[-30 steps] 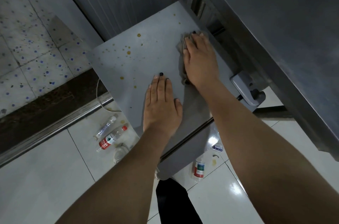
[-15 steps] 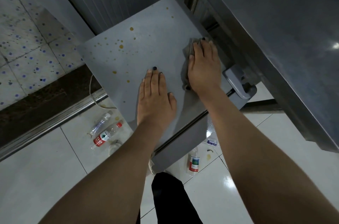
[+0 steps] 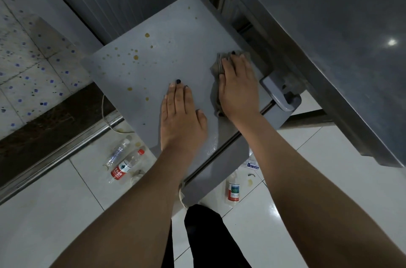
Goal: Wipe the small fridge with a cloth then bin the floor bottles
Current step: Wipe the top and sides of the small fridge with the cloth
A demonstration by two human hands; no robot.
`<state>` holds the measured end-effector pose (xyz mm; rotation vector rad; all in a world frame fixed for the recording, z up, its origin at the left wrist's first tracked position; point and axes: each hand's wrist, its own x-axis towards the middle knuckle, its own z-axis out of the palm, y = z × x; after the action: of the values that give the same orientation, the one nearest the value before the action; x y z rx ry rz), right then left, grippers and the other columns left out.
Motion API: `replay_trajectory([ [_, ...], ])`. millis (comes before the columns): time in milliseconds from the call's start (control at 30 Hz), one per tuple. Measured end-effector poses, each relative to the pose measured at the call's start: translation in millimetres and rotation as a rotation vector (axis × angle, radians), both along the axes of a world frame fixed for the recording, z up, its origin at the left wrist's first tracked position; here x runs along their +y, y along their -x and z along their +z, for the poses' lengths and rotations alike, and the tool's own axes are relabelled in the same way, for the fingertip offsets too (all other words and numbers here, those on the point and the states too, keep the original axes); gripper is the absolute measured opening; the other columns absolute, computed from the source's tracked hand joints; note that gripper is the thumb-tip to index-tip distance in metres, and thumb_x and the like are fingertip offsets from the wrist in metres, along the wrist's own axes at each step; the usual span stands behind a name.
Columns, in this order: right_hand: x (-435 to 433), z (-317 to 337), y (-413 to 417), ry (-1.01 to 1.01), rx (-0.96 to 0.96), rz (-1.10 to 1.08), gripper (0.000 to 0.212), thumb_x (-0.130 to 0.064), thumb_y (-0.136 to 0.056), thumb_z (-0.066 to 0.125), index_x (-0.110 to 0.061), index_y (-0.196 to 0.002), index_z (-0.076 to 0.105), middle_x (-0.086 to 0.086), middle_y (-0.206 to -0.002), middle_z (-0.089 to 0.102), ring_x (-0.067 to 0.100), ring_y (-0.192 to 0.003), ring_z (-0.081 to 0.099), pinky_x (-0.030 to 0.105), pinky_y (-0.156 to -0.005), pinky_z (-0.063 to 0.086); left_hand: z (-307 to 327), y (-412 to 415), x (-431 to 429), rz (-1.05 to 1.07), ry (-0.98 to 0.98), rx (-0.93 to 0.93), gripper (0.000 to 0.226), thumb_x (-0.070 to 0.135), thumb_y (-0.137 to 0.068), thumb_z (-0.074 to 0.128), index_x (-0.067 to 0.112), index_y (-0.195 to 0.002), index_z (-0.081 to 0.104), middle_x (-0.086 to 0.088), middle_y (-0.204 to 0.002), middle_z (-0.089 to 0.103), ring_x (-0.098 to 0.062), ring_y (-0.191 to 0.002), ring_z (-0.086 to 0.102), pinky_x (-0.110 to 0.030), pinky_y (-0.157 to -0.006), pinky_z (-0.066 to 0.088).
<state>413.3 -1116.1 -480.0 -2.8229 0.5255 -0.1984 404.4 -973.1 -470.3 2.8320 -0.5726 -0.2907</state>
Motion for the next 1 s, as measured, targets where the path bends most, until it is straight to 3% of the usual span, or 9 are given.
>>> replay_trajectory([
  [133, -10.8, 6.8, -36.3, -0.025, 0.098, -0.033, 0.045, -0.024, -0.1, 0.031, -0.009, -0.142, 0.034, 0.015, -0.151, 0.028, 0.03, -0.142, 0.018, 0.042, -0.117, 0.015, -0.8, -0.1, 0.7, -0.013, -0.013, -0.02, 0.068, 0.034, -0.087, 0.013, 0.001, -0.146, 0.014, -0.016, -0.155, 0.014, -0.026, -0.145, 0.006, -0.033, -0.115, -0.002],
  [267, -17.7, 10.4, -63.7, -0.011, 0.161, -0.067, 0.047, -0.028, -0.101, 0.024, -0.015, -0.147, 0.023, 0.008, -0.155, 0.019, 0.026, -0.143, 0.012, 0.039, -0.116, 0.014, -3.1, 0.9, 1.3, -0.016, -0.03, -0.027, 0.068, 0.036, -0.088, 0.01, 0.001, -0.147, 0.011, -0.016, -0.156, 0.012, -0.026, -0.145, 0.004, -0.032, -0.114, -0.004],
  [400, -10.8, 10.4, -50.0, -0.05, 0.123, -0.012, 0.046, -0.025, -0.1, 0.03, -0.01, -0.144, 0.031, 0.012, -0.152, 0.027, 0.027, -0.142, 0.017, 0.037, -0.116, 0.011, -1.0, 1.3, 0.0, 0.001, -0.011, -0.025, 0.065, 0.032, -0.089, 0.016, 0.001, -0.146, 0.015, -0.016, -0.155, 0.015, -0.026, -0.144, 0.007, -0.033, -0.115, -0.002],
  [500, 8.5, 5.5, -20.8, -0.044, -0.05, 0.093, 0.041, -0.02, -0.093, 0.04, 0.0, -0.125, 0.055, 0.022, -0.13, 0.054, 0.038, -0.126, 0.046, 0.046, -0.109, 0.032, -0.7, 1.3, 1.1, -0.017, 0.0, 0.024, 0.061, 0.029, -0.093, 0.021, 0.001, -0.146, 0.012, -0.016, -0.156, 0.009, -0.026, -0.145, 0.002, -0.032, -0.115, -0.006],
  [567, 17.8, -0.2, -2.5, -0.036, -0.072, 0.127, 0.041, -0.02, -0.089, 0.041, 0.001, -0.117, 0.061, 0.021, -0.121, 0.061, 0.038, -0.116, 0.055, 0.046, -0.103, 0.037, -2.9, -0.5, 2.0, -0.025, 0.014, 0.04, 0.062, 0.03, -0.093, 0.02, 0.001, -0.146, 0.012, -0.016, -0.156, 0.007, -0.026, -0.145, 0.001, -0.032, -0.114, -0.008],
  [767, 14.3, -1.1, -7.2, 0.025, 0.011, 0.114, 0.041, -0.024, -0.091, 0.041, -0.002, -0.12, 0.06, 0.019, -0.124, 0.06, 0.036, -0.118, 0.054, 0.041, -0.105, 0.031, -3.5, -0.8, 3.8, -0.045, 0.08, 0.0, 0.067, 0.033, -0.087, 0.014, -0.004, -0.144, 0.019, -0.02, -0.153, 0.018, -0.029, -0.144, 0.011, -0.034, -0.115, -0.002],
  [900, 11.6, 5.8, -29.5, -0.036, 0.074, -0.015, 0.044, -0.026, -0.098, 0.034, -0.003, -0.133, 0.048, 0.02, -0.14, 0.045, 0.035, -0.134, 0.036, 0.041, -0.113, 0.021, -3.7, -1.3, 6.4, -0.037, 0.148, 0.03, 0.068, 0.032, -0.085, 0.017, -0.003, -0.144, 0.021, -0.019, -0.154, 0.018, -0.029, -0.144, 0.011, -0.034, -0.115, -0.001],
  [1000, 12.0, 4.4, -35.4, -0.028, 0.061, -0.075, 0.044, -0.024, -0.099, 0.034, -0.005, -0.137, 0.043, 0.018, -0.146, 0.038, 0.033, -0.139, 0.027, 0.037, -0.115, 0.015, 5.4, -7.7, 15.0, -0.052, 0.313, 0.134, 0.06, 0.024, -0.087, 0.029, -0.002, -0.142, 0.027, -0.015, -0.154, 0.02, -0.026, -0.144, 0.01, -0.033, -0.117, 0.003],
])
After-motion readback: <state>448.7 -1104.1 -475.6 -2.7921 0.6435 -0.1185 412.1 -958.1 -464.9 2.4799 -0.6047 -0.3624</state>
